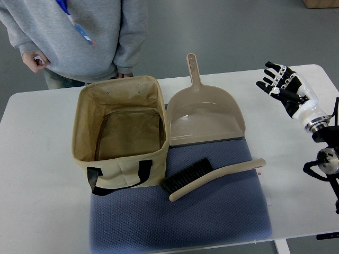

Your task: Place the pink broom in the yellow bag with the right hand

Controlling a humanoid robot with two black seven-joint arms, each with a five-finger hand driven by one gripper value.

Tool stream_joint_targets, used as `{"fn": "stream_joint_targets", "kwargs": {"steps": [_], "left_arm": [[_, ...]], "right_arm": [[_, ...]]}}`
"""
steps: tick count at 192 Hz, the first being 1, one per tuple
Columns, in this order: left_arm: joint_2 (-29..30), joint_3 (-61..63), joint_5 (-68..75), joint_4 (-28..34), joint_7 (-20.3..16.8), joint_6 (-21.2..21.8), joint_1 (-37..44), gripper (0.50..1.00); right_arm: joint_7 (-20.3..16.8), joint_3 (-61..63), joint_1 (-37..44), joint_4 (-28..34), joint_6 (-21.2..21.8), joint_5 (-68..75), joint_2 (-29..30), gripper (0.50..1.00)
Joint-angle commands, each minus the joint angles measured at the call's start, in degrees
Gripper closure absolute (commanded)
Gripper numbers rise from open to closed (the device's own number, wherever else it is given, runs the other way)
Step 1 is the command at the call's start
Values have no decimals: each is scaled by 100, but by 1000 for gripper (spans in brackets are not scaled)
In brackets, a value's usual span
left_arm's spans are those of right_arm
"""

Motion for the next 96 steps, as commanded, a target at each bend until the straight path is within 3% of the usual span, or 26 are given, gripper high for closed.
{"fn": "stream_joint_targets", "kwargs": {"steps": [1, 96], "left_arm": [[0, 26, 8, -2, 6, -9, 1, 500], [0, -9, 0, -55, 15, 0, -8, 500]], "right_arm": [[0, -3, 2, -16, -5, 0, -1, 574], [0, -21, -7, -16, 38, 0, 17, 574]]}}
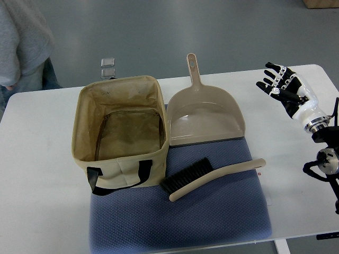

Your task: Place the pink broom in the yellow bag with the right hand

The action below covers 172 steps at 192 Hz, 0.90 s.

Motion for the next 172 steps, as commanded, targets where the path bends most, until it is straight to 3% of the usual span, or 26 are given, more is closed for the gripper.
{"fn": "stream_joint_targets", "kwargs": {"steps": [1, 125, 172], "left_arm": [[0, -23, 2, -13, 0, 0, -1, 500], [0, -23, 2, -13, 0, 0, -1, 500], [0, -23, 2, -13, 0, 0, -1, 500]], "right_arm": [[0, -10, -8, 0, 43, 0, 4, 574], [0, -81, -96, 9, 790, -9, 92, 574], [0, -89, -96, 9, 878, -35, 92, 574]]}}
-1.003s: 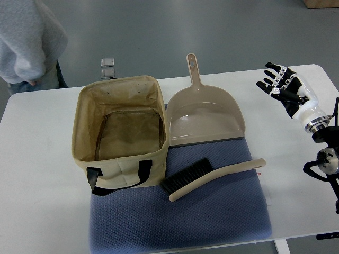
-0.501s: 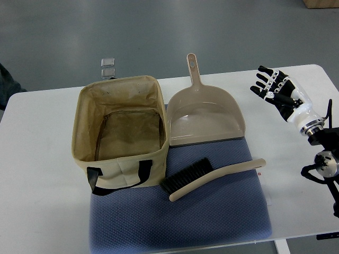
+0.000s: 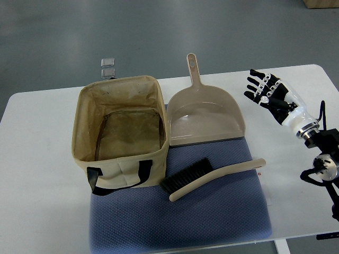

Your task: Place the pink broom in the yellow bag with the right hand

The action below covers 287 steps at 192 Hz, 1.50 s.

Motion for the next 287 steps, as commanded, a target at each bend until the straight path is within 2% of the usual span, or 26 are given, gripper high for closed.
{"fn": "stream_joint_targets", "kwargs": {"steps": [1, 94, 113, 163, 184, 243, 270, 287], "left_arm": [[0, 0, 0, 0, 0, -1, 0, 500], [0, 0, 0, 0, 0, -1, 0, 500], [0, 0, 0, 0, 0, -1, 0, 500], [0, 0, 0, 0, 0, -1, 0, 500], [0, 0, 0, 0, 0, -1, 0, 500], [0, 0, 0, 0, 0, -1, 0, 500], [0, 0, 0, 0, 0, -1, 0, 500], [0, 0, 0, 0, 0, -1, 0, 500]], "right_arm": [[0, -7, -1, 0, 47, -24, -1, 574], [0, -297, 175, 26, 575, -666, -230, 574], [26, -473, 272, 35, 680, -841, -441, 574], [615, -2810, 1318, 219, 539, -903, -1873, 579], [765, -3891, 1967, 430, 311, -1070, -2330, 581], [800, -5376, 3066, 764, -49, -2607, -2427, 583], [800, -5948, 3330, 799, -401, -3381, -2427, 583], [800, -6141, 3339, 852, -471, -3750, -2462, 583]]}}
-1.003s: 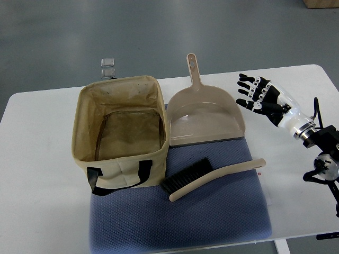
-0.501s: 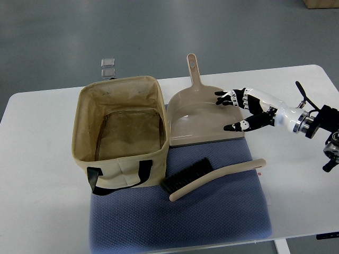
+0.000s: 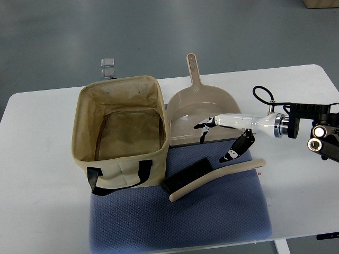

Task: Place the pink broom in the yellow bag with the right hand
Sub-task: 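Reach the right hand down toward the beige brush handle on the mat, then close the right hand fingers around the brush handle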

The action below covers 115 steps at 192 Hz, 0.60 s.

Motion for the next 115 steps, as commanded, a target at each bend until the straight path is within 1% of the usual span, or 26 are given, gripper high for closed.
{"fn": "stream_joint_targets", "kwargs": {"steps": [1, 26, 52, 77, 115], "left_arm": [[0, 0, 0, 0, -1, -1, 0, 500], [0, 0, 0, 0, -1, -1, 0, 500], [0, 0, 0, 0, -1, -1, 0, 500], [0, 0, 0, 0, -1, -1, 0, 500], [0, 0, 0, 0, -1, -1, 0, 500]], "right_arm": [[0, -262, 52, 56, -117, -449, -31, 583], [26, -385, 35, 249, -178, -862, -312, 589], [105, -570, 8, 267, -450, -1020, -453, 589], [96, -702, -27, 267, -723, -1143, -462, 591], [61, -877, -27, 267, -960, -1284, -427, 597]]}}
